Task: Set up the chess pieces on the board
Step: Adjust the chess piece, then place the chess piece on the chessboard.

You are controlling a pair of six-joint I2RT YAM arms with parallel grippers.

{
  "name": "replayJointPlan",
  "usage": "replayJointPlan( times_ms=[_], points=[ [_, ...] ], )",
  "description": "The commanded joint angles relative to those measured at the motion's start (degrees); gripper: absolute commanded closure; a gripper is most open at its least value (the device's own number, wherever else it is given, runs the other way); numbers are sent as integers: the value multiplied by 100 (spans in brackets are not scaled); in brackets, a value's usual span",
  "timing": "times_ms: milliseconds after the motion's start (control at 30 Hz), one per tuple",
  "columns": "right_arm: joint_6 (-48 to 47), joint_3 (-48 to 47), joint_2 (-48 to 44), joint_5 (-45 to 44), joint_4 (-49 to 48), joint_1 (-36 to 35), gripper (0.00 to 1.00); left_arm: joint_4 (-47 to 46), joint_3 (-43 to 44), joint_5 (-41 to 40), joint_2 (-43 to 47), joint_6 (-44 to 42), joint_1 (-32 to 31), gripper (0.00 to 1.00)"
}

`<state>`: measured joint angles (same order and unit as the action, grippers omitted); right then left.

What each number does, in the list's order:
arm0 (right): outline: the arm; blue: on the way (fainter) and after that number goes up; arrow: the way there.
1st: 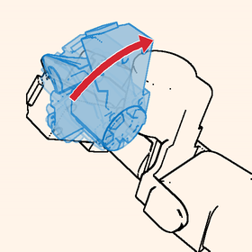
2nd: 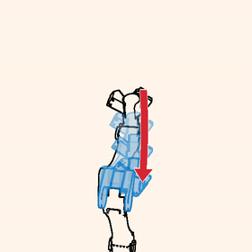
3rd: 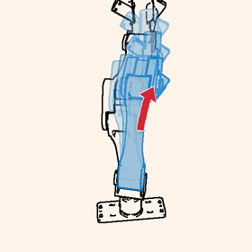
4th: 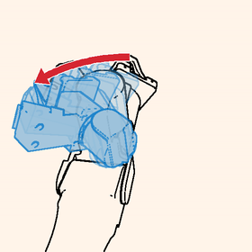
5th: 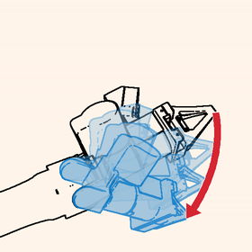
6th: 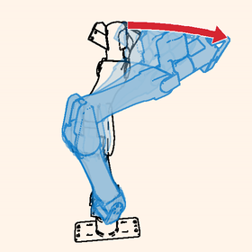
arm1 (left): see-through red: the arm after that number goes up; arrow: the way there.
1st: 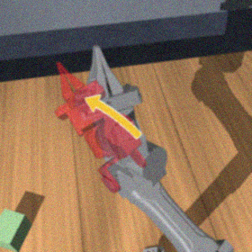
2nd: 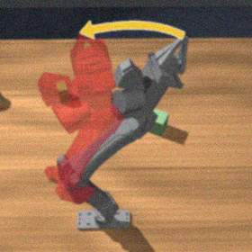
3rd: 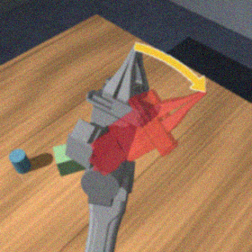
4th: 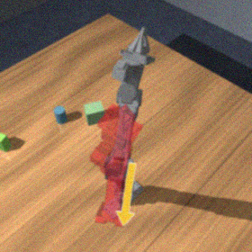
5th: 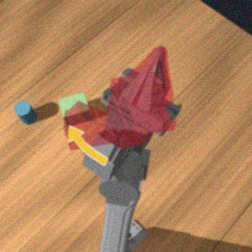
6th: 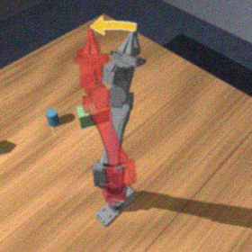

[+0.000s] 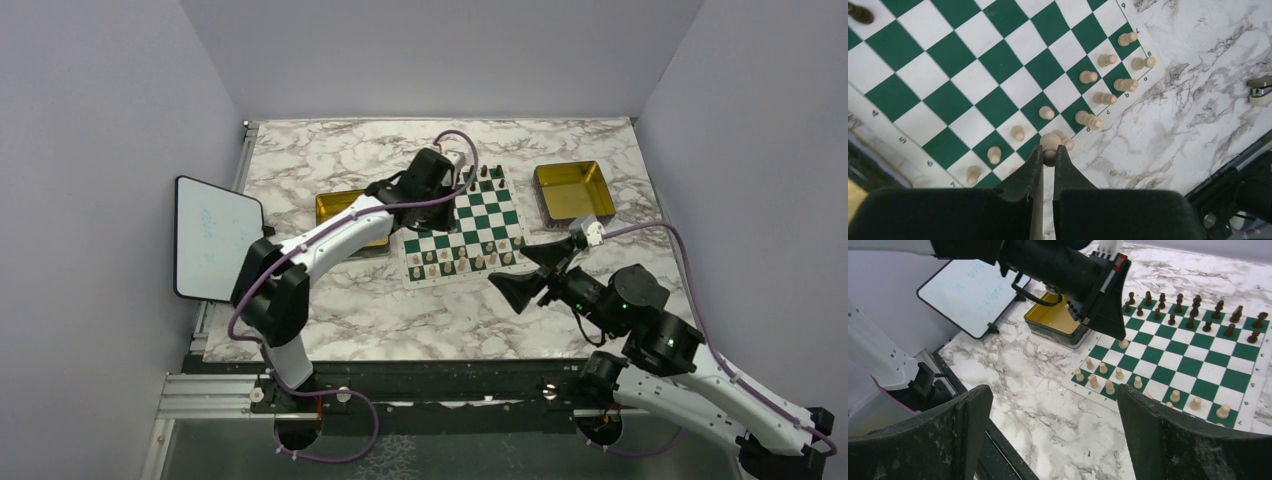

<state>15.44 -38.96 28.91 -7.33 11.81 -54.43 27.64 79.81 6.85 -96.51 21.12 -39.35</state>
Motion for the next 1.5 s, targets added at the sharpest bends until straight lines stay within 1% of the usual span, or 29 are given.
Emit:
replayJointPlan(
  times_ms=[0, 100, 167, 233, 367, 700, 967, 1467],
  points=[
    [10, -141, -349, -310, 803, -41, 0, 72, 773, -623, -767, -207, -404, 97],
    [-11, -126, -575, -306, 921, -41, 0, 138, 1172, -642, -1202, -257, -564, 97],
    [-27, -121, -678, -339, 982, -45, 0, 145, 1309, -646, -1364, -258, -610, 97],
    [-24, -135, -733, -390, 1059, -45, 0, 137, 1367, -825, -1451, -258, -644, 97],
    [5, -159, -787, -400, 1171, -41, 0, 88, 1433, -956, -1617, -338, -693, 97],
    [87, -74, -1041, -502, 1223, -41, 0, -4, 1665, -944, -2037, -355, -820, 97],
    [81, -139, -1142, -558, 1379, -41, 0, 5, 1572, -1035, -2152, -348, -823, 97],
    [148, -93, -1139, -541, 1328, -41, 0, 365, 1782, -993, -2515, -328, -866, 95]
  ],
)
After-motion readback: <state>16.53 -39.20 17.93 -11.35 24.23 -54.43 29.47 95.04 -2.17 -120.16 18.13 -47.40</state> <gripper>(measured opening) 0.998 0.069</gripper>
